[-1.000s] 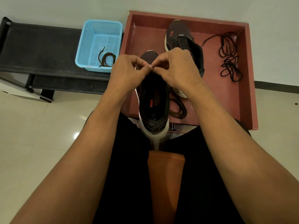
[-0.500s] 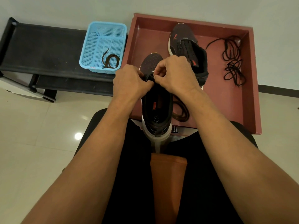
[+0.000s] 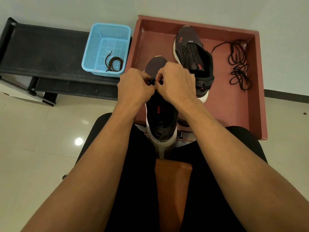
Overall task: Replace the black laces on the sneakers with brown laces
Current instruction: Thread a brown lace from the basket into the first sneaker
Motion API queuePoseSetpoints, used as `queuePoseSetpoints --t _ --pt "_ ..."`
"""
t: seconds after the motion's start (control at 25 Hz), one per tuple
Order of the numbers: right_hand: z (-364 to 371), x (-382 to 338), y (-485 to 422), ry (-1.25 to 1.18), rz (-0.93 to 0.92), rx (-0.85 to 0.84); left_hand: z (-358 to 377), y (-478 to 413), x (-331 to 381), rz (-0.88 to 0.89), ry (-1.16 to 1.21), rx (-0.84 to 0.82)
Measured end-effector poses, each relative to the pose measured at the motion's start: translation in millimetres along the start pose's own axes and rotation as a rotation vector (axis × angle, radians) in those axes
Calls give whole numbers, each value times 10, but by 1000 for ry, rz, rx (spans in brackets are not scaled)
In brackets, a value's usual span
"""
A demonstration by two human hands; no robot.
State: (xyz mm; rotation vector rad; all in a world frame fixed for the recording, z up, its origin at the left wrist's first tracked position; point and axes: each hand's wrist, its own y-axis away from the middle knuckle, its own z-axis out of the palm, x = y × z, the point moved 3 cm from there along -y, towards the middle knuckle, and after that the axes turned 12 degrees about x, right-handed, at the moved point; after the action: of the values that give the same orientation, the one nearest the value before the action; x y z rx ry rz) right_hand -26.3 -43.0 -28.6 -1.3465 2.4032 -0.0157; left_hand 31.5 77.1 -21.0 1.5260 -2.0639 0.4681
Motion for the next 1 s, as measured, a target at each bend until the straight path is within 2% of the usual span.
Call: queuePoseSetpoints --t 0.48,0.68,1.0 --pt "22 1 -48 11 -24 -34 83 -43 -34 13 52 -24" --pt "52 87 -44 -135 30 -60 85 -51 -52 -1 101 -27" --pt "72 51 -4 -112 134 6 170 -116 -131 -72 204 -42"
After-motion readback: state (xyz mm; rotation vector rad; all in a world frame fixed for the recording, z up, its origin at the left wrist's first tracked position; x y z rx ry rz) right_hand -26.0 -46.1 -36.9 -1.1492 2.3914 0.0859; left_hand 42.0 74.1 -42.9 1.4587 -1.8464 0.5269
